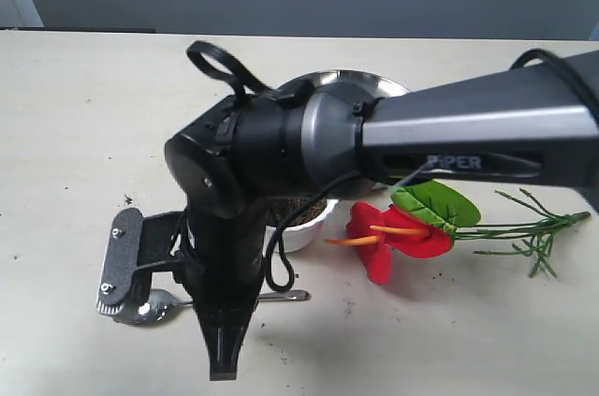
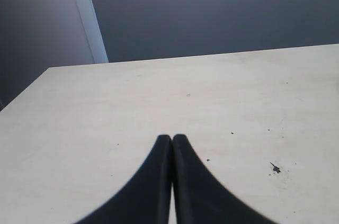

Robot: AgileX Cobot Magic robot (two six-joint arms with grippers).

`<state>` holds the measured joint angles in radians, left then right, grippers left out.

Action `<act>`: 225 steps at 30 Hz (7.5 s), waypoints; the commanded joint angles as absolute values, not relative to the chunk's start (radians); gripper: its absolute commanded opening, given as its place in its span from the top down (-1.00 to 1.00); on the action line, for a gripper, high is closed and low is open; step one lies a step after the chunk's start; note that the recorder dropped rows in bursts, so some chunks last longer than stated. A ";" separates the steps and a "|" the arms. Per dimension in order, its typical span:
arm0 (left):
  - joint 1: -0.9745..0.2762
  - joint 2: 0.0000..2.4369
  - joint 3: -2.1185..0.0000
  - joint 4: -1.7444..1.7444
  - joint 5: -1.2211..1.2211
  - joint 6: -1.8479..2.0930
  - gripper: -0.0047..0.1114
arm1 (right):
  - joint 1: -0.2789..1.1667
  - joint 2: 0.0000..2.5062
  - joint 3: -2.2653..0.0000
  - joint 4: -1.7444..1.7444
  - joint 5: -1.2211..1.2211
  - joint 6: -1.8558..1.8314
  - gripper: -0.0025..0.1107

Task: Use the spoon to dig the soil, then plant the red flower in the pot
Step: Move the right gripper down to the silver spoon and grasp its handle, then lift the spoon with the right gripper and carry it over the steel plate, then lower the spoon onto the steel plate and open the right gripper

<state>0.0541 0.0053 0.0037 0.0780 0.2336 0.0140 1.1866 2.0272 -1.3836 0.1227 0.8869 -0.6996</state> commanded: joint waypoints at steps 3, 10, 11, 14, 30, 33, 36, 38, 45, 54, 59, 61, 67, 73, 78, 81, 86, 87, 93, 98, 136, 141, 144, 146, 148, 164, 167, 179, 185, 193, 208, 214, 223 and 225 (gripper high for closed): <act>0.047 0.000 0.000 0.070 0.232 0.010 0.91 | 1.189 2.062 -1.379 0.076 0.870 -0.710 0.51; 0.047 0.000 0.000 0.070 0.232 0.010 0.91 | 1.189 2.062 -1.381 0.076 0.843 -0.705 -0.11; 0.047 0.000 0.000 0.070 0.232 0.010 0.91 | 1.189 2.062 -1.381 0.076 0.841 -0.705 -0.07; 0.047 0.000 0.000 0.070 0.232 0.010 0.91 | 1.189 2.064 -1.381 0.076 0.823 -0.705 0.12; 0.047 0.000 0.000 0.070 0.232 0.010 0.91 | 1.187 2.082 -1.381 0.009 0.728 -0.704 0.22; 0.047 0.000 0.000 0.070 0.232 0.010 0.91 | 1.187 2.092 -1.381 0.009 0.728 -0.702 0.22; 0.047 0.000 0.000 0.070 0.232 0.010 0.91 | 1.187 2.110 -1.381 0.000 0.728 -0.702 0.22; 0.047 0.000 0.000 0.070 0.232 0.010 0.91 | 1.187 2.121 -1.381 -0.006 0.730 -0.702 0.22; 0.047 0.000 0.000 0.070 0.232 0.010 0.91 | 1.187 2.165 -1.381 -0.052 0.735 -0.663 0.28; 0.047 0.000 0.000 0.070 0.232 0.010 0.91 | 1.187 2.194 -1.381 -0.020 0.778 -0.661 0.96; 0.047 0.000 0.000 0.070 0.230 0.010 0.91 | 1.187 2.188 -1.381 -0.018 0.780 -0.658 0.97; 0.047 0.000 0.000 0.070 0.232 0.010 0.91 | 1.187 2.176 -1.381 -0.018 0.779 -0.658 0.97; 0.047 0.000 0.000 0.070 0.232 0.010 0.91 | 1.187 2.072 -1.381 -0.018 0.701 -0.655 0.97; 0.047 0.000 0.000 0.070 0.232 0.010 0.91 | 1.187 1.978 -1.381 0.013 0.669 -0.655 0.97; 0.047 0.000 0.000 0.070 0.232 0.010 0.91 | 1.187 1.913 -1.381 0.099 0.663 -0.655 0.97; 0.047 0.000 0.000 0.070 0.232 0.010 0.91 | 1.187 1.870 -1.381 0.131 0.661 -0.679 0.97; 0.047 0.000 0.000 0.070 0.232 0.010 0.91 | 1.187 1.827 -1.381 -0.010 0.681 -0.679 0.97; 0.047 0.000 0.000 0.070 0.232 0.010 0.91 | 1.187 1.819 -1.381 -0.069 0.689 -0.679 0.97; 0.047 0.000 0.000 0.070 0.232 0.010 0.91 | 1.187 1.799 -1.381 -0.609 0.810 -0.472 0.97; 0.047 0.000 0.000 0.070 0.232 0.010 0.91 | 1.187 1.801 -1.381 -0.910 0.982 -0.393 0.97; 0.047 0.000 0.000 0.070 0.232 0.010 0.91 | 1.268 1.805 -1.148 -1.077 1.221 -0.310 0.97; 0.047 0.000 0.000 0.070 0.232 0.010 0.91 | 1.268 1.811 -1.147 -1.069 1.221 -0.310 0.97; 0.047 0.000 0.000 0.070 0.232 0.010 0.91 | 1.268 1.824 -1.147 -1.064 1.221 -0.312 0.97; 0.047 0.000 0.000 0.070 0.232 0.010 0.91 | 1.268 1.838 -1.147 -1.060 1.221 -0.325 0.97; 0.047 0.000 0.000 0.070 0.232 0.010 0.91 | 1.268 1.842 -1.147 -1.057 1.221 -0.329 0.97; 0.047 0.000 0.000 0.070 0.232 0.010 0.91 | 1.268 1.842 -1.147 -1.124 1.221 -0.258 0.97; 0.047 0.000 0.000 0.070 0.232 0.010 0.91 | 1.270 1.836 -1.147 -1.049 1.221 -0.276 0.97; 0.047 0.000 0.000 0.070 0.232 0.010 0.91 | 1.268 1.861 -1.147 -0.988 1.088 -0.365 0.97; 0.047 0.000 0.000 0.070 0.232 0.010 0.91 | 1.268 1.881 -1.147 -1.029 1.139 -0.323 0.97; 0.047 0.000 0.000 0.070 0.232 0.010 0.91 | 1.268 1.848 -1.147 -1.050 1.190 -0.201 0.97; 0.047 0.000 0.000 0.070 0.232 0.010 0.91 | 1.219 1.919 -1.153 -1.018 1.153 -0.254 0.97; 0.047 0.000 0.000 0.070 0.232 0.010 0.91 | 1.210 1.874 -1.153 -1.046 1.129 -0.153 0.97; 0.047 0.000 0.000 0.070 0.232 0.010 0.91 | 1.211 1.819 -1.151 -0.965 1.012 -0.061 0.97; 0.047 0.000 0.000 0.070 0.232 0.010 0.91 | 1.206 1.767 -1.151 -1.082 0.980 0.139 0.97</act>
<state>0.0541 0.0053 0.0037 0.0780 0.2336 0.0140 1.2141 1.8176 -1.1496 -0.9888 1.0096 -0.0120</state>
